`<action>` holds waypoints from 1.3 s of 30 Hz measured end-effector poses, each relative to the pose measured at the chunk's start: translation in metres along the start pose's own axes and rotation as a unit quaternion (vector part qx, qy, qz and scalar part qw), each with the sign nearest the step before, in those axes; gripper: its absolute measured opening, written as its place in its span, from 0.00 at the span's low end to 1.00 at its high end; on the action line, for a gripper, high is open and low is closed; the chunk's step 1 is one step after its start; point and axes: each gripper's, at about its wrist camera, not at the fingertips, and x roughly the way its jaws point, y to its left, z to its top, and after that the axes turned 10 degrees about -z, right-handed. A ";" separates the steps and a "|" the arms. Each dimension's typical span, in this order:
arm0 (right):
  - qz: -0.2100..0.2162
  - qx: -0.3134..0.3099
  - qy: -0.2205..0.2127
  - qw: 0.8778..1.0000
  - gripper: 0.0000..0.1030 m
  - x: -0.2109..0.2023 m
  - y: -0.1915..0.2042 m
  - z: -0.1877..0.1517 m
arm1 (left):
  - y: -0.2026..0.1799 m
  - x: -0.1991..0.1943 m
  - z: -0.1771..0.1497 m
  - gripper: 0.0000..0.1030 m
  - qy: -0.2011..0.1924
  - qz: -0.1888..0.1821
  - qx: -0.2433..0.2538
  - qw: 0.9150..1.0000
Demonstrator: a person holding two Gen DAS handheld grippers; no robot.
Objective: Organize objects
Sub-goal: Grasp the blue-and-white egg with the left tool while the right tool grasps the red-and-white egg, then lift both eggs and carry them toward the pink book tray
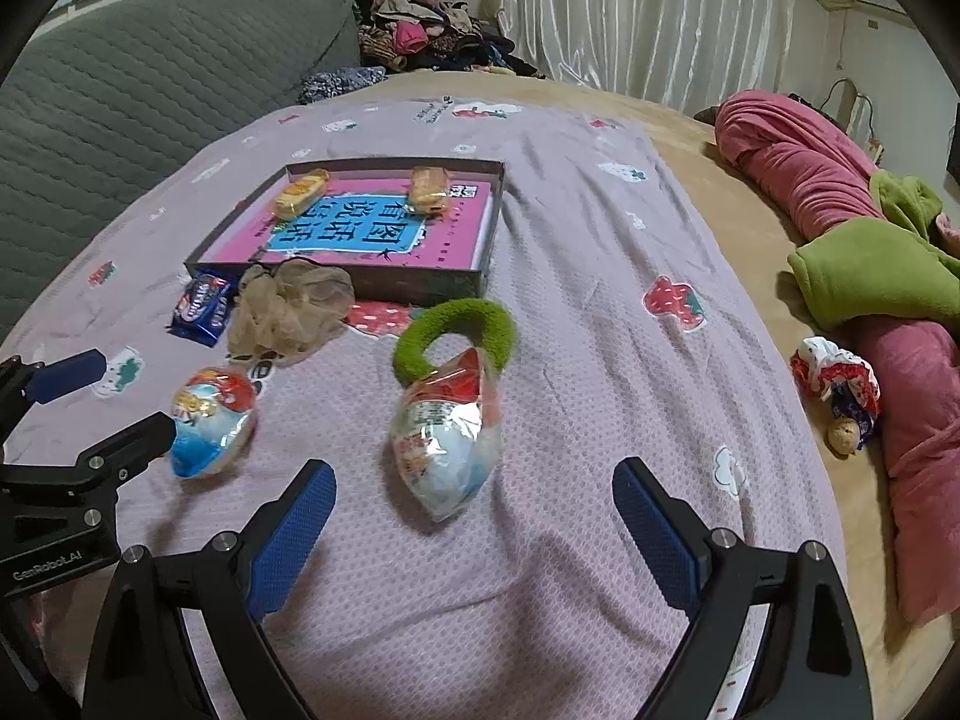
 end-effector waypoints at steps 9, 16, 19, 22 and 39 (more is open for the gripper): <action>-0.015 -0.003 0.012 1.000 0.91 0.027 0.002 0.005 | -0.005 0.026 0.006 0.79 0.015 -0.010 0.000 1.000; -0.007 0.005 0.017 1.000 0.91 0.047 0.002 0.010 | 0.002 0.048 0.009 0.79 0.029 -0.012 -0.010 0.999; 0.003 0.006 0.016 1.000 0.85 0.053 0.003 0.012 | 0.003 0.052 0.010 0.79 0.029 -0.015 -0.012 0.999; 0.008 -0.004 0.014 1.000 0.75 0.058 0.009 0.013 | 0.003 0.056 0.013 0.79 0.033 -0.017 -0.012 0.999; 0.047 -0.025 -0.007 0.999 0.51 0.047 0.029 0.013 | 0.005 0.064 0.008 0.50 0.043 -0.032 -0.026 0.998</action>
